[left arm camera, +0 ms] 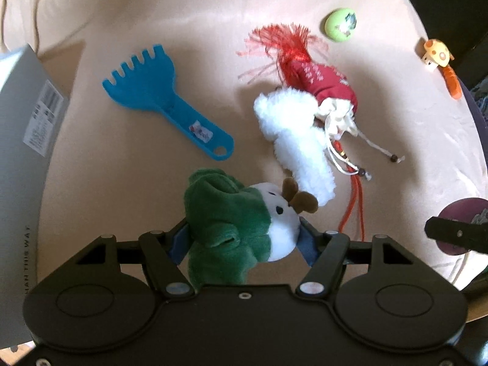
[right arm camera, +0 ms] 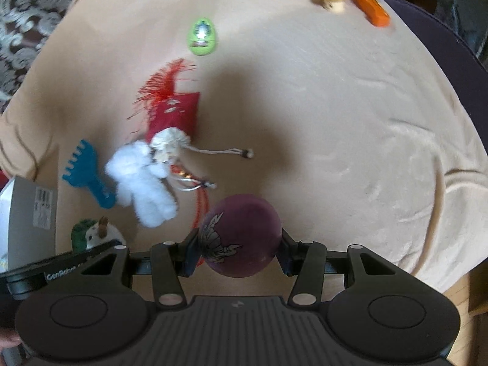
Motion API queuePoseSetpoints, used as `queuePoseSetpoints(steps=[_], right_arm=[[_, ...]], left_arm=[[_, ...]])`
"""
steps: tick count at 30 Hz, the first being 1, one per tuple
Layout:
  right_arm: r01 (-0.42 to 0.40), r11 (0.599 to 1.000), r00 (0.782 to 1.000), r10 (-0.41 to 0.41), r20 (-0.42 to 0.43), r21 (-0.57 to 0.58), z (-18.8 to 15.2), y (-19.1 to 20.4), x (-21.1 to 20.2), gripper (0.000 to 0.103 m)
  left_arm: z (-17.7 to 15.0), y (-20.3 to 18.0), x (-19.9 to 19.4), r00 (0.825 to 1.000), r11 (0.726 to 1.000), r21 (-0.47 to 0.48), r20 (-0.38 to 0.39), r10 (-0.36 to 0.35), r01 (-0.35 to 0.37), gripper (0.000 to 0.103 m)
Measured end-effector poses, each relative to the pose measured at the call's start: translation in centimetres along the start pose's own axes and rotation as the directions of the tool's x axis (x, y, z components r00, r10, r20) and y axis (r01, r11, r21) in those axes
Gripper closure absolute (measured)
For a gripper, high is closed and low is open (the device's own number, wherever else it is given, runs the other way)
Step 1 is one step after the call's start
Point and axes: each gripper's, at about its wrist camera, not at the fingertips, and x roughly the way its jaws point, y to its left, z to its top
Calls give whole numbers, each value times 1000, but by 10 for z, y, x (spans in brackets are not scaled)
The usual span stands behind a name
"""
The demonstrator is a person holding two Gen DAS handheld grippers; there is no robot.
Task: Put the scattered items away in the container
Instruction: 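Carry the green frog with the left tool while the right carries the purple ball to the box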
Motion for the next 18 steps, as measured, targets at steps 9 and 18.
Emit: queuePoseSetpoints(steps=[9,18], right_arm=[[-64,982,998,66,7,-177,-13,57,-30,52],[-159,907,986,167,-15,-391,-39,147,-65,52]], left_arm=[[-14,13,-61,990,996,-14,112,85,-84,39],[-46,68,-139,966,980,-133,193,172,-148,39]])
